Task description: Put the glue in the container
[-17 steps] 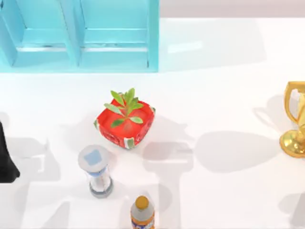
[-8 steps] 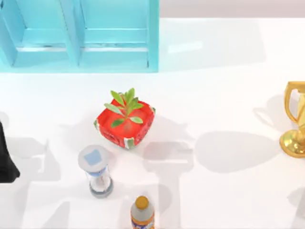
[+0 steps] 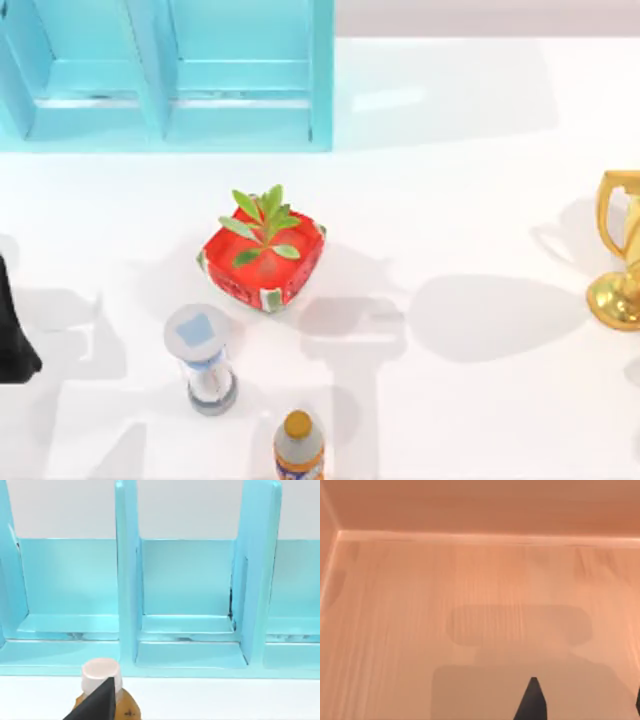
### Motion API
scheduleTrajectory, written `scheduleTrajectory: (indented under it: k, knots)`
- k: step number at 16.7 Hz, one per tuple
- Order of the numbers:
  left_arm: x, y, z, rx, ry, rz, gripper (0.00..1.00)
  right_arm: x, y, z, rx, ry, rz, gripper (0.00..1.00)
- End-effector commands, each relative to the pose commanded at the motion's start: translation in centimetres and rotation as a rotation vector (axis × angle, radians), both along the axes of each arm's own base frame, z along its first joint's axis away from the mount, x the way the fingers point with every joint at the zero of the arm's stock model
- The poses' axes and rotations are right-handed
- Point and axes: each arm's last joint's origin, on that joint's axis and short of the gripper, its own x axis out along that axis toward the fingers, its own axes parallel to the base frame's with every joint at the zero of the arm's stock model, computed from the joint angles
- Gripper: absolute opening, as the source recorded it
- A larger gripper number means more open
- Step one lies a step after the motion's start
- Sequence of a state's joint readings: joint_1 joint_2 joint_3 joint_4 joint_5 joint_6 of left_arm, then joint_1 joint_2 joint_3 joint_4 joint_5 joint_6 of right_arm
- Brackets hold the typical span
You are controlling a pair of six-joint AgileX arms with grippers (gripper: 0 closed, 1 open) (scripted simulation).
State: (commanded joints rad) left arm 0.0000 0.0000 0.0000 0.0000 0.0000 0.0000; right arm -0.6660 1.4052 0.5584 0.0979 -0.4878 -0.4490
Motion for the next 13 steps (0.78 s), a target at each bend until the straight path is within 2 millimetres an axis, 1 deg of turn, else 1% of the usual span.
scheduleTrajectory:
  k: [2,6,13]
  knots:
    - [0.0,0.0,0.0,0.0,0.0,0.0,1.0,0.39,0.32,-0.66,0.012,0.009,0.001,0.0]
    - [0.0,0.0,0.0,0.0,0.0,0.0,1.0,0.4,0.34,-0.68,0.013,0.009,0.001,0.0]
    - [0.0,0.0,0.0,0.0,0.0,0.0,1.0,0.4,0.34,-0.68,0.013,0.009,0.001,0.53]
